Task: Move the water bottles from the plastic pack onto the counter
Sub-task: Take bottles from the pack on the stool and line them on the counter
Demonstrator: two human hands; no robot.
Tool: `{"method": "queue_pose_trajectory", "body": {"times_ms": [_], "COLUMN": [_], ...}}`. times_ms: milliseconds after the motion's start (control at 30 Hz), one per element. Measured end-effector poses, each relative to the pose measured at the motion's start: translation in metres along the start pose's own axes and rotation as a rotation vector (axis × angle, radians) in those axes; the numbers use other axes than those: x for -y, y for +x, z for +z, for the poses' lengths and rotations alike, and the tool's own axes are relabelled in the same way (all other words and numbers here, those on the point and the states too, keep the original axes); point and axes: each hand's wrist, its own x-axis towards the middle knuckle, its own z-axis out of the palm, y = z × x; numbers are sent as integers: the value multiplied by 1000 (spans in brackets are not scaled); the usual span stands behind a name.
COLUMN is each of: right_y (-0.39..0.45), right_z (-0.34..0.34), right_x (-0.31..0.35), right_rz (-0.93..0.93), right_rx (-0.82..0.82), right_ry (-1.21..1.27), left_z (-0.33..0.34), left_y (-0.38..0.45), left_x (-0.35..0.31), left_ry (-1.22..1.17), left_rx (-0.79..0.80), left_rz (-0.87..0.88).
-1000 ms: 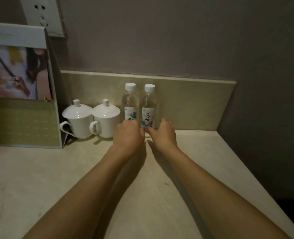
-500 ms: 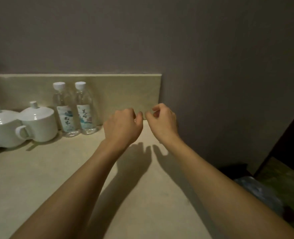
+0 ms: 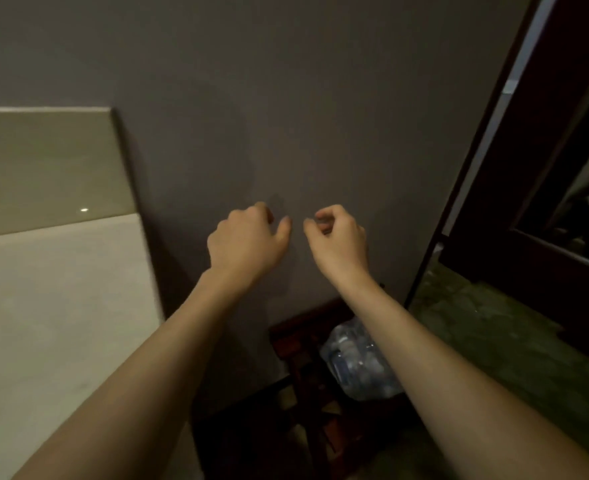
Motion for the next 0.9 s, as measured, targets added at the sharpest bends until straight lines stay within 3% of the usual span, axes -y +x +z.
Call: {"method": "queue_pose_trajectory", "body": {"times_ms": [400, 633, 900], "right_y": [51, 116, 175], "right_z": [-59, -70, -47], "right_x": [-143, -233, -322], "right_rz": [166, 305, 484], "right_rx": [-12, 17, 185], "right_ry": [-66, -131, -188], "left_z": [139, 244, 345], "left_y": [34, 84, 123], "left_x": [-114, -139, -137], "left_ry": [56, 15, -36], "left_rx": [260, 419, 610], "left_rz": [75, 62, -24]}}
